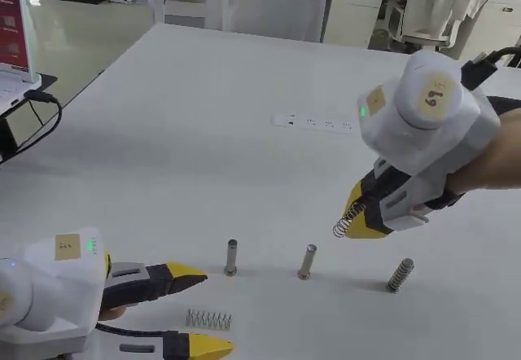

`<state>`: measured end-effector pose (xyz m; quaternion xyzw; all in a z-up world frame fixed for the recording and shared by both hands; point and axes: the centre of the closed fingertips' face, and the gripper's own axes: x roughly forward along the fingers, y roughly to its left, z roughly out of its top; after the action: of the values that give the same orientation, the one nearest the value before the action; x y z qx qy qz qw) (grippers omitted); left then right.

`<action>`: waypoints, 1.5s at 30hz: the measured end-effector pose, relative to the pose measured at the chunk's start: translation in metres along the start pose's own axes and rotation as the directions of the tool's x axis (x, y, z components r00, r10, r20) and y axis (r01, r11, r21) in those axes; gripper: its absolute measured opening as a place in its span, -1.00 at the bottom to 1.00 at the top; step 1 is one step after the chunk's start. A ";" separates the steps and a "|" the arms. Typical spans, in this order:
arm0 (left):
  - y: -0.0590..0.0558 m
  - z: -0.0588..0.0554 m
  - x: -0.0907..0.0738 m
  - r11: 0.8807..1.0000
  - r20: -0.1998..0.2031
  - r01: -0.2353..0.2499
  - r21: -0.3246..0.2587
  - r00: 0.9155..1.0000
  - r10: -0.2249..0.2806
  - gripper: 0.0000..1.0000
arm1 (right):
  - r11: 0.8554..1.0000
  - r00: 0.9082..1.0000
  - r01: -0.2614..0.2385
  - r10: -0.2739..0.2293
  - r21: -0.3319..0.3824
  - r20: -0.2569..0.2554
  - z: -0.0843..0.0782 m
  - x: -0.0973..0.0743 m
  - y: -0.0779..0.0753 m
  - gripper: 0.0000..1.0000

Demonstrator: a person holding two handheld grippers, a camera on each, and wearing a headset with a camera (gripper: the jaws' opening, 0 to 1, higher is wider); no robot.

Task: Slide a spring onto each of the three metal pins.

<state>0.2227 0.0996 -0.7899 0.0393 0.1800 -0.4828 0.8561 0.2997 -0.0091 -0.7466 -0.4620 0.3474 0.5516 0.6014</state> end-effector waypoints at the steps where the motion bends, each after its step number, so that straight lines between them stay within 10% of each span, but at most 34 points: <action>1: 0.000 0.000 0.000 1.000 0.000 -0.002 -0.001 1.000 0.002 -0.09 | 1.000 1.000 0.001 -0.001 -0.007 -0.008 0.000 0.002 -0.001 -0.82; 45: 0.012 -0.004 -0.011 0.999 0.014 -0.046 -0.017 0.999 0.046 0.03 | 0.997 0.995 -0.073 0.074 0.007 -0.061 0.000 0.050 -0.006 -0.81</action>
<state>0.2262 0.1160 -0.7906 0.0327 0.1767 -0.4616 0.8687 0.3133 0.0080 -0.7917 -0.4641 0.3835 0.5582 0.5708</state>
